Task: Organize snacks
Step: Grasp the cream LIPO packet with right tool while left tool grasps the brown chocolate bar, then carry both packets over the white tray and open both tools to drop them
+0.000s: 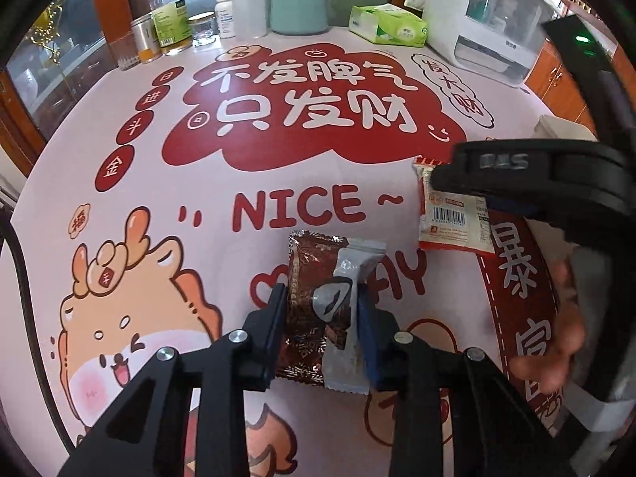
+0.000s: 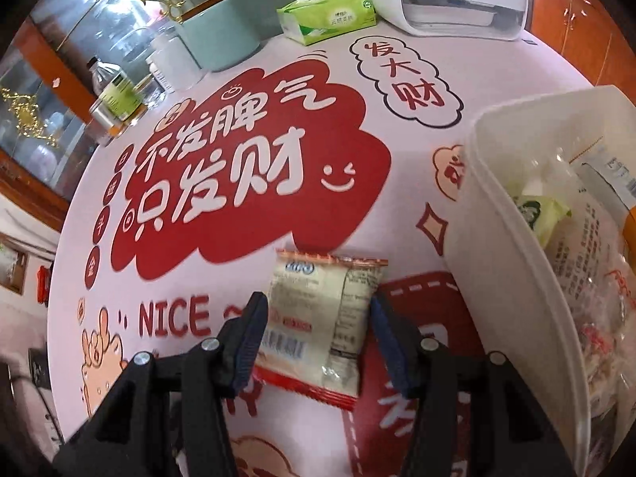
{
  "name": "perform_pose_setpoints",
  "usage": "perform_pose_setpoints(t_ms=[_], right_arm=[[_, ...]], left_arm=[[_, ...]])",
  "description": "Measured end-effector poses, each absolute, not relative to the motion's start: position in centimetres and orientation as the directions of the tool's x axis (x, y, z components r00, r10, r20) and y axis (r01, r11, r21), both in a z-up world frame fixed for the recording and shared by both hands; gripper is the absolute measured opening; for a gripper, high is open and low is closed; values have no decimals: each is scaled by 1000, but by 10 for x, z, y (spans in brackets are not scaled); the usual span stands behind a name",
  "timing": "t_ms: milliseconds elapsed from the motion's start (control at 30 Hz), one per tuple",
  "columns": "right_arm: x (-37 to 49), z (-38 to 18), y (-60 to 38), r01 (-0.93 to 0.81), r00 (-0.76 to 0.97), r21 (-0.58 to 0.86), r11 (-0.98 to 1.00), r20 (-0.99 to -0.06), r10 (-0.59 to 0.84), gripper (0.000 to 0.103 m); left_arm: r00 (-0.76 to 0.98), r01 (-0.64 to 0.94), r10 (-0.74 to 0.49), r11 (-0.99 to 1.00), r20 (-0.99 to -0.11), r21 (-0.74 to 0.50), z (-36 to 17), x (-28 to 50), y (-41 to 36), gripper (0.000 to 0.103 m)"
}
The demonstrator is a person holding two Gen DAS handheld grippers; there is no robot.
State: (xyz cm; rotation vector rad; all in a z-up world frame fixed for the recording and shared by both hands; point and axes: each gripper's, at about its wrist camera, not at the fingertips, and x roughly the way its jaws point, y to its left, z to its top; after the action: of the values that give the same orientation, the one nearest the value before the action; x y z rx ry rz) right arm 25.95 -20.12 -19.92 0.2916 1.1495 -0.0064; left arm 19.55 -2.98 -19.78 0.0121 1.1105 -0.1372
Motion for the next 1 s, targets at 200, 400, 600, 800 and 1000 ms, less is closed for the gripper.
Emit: perform_pose_setpoints(t_ms=[200, 400, 600, 800, 1000], right_arm=[[270, -207, -176, 98, 369, 97, 990, -928, 54, 61], [268, -212, -157, 48, 362, -11, 999, -932, -27, 70], [263, -209, -156, 43, 360, -11, 999, -933, -25, 57], [245, -204, -154, -24, 328, 32, 999, -944, 38, 46], [208, -180, -161, -72, 352, 101, 992, -928, 120, 46]], left_arm=[[448, 101, -92, 994, -889, -52, -191, 191, -22, 32], [447, 79, -81, 996, -891, -51, -189, 191, -13, 32], [452, 78, -72, 996, -889, -41, -185, 187, -11, 31], [469, 89, -65, 996, -881, -26, -171, 177, -16, 31], [495, 115, -74, 993, -865, -19, -140, 157, -25, 31]])
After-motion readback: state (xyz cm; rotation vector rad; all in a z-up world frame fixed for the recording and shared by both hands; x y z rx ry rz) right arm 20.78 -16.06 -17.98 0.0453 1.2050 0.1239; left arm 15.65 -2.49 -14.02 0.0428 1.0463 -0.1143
